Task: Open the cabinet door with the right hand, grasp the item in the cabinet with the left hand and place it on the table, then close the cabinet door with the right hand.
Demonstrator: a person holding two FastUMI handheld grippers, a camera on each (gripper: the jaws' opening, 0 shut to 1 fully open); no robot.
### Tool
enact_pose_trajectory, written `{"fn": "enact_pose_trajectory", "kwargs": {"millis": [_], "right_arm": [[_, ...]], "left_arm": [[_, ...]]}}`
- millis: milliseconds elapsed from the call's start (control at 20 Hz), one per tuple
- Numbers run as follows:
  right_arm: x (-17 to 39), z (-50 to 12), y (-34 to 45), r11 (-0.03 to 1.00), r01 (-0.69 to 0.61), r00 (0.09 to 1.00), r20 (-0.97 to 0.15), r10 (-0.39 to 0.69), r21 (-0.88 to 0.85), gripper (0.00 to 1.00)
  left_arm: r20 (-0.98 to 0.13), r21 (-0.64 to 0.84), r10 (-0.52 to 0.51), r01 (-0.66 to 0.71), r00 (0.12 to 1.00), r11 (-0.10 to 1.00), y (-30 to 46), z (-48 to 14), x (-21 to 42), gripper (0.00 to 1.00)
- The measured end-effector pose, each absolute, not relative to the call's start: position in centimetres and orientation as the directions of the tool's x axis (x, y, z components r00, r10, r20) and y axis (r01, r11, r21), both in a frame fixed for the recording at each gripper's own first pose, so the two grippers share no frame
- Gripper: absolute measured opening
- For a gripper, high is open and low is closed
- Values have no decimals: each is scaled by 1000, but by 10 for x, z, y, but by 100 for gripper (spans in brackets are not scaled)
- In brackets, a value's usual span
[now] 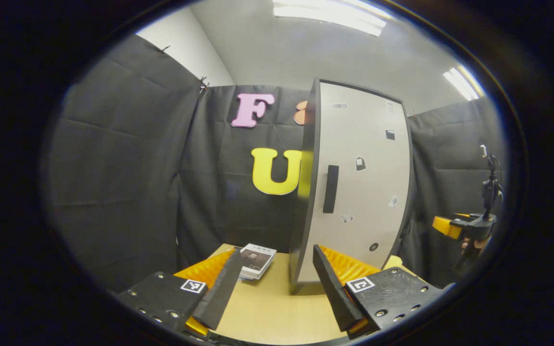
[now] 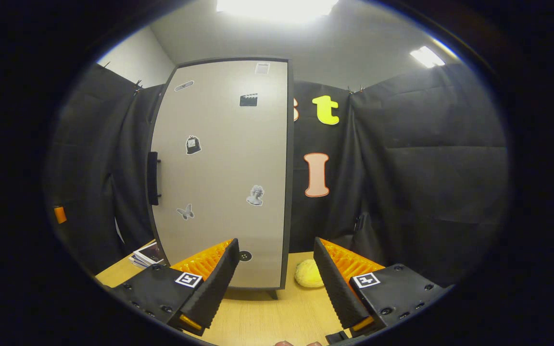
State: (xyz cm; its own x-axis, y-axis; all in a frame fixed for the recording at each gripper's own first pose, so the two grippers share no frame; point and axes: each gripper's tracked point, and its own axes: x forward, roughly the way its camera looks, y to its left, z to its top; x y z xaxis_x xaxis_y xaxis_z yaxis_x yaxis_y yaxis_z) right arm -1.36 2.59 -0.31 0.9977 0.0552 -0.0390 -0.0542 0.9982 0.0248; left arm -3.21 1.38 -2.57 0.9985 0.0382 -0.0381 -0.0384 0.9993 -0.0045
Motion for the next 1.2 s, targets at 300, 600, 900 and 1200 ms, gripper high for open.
{"fn": "enact_pose_trajectory", "kwargs": {"millis": [300,600,900,1200], "right_arm": [[-23,6,43,993,-104,994,-27,105,50,98],[-12,0,94,983,-172,981,-74,177,68,97],[-1,14,167,951,-269,956,-74,282,155,97],[20,42,230,928,-351,934,-23,356,123,93]], "left_arm": [[-50,53,46,-44,998,998,17,-40,-32,90],[-80,22,19,-17,997,1000,12,-58,-31,89],[-84,-3,36,-37,996,999,27,-72,-37,89],[-102,0,99,-100,990,995,63,-85,-55,90]]}}
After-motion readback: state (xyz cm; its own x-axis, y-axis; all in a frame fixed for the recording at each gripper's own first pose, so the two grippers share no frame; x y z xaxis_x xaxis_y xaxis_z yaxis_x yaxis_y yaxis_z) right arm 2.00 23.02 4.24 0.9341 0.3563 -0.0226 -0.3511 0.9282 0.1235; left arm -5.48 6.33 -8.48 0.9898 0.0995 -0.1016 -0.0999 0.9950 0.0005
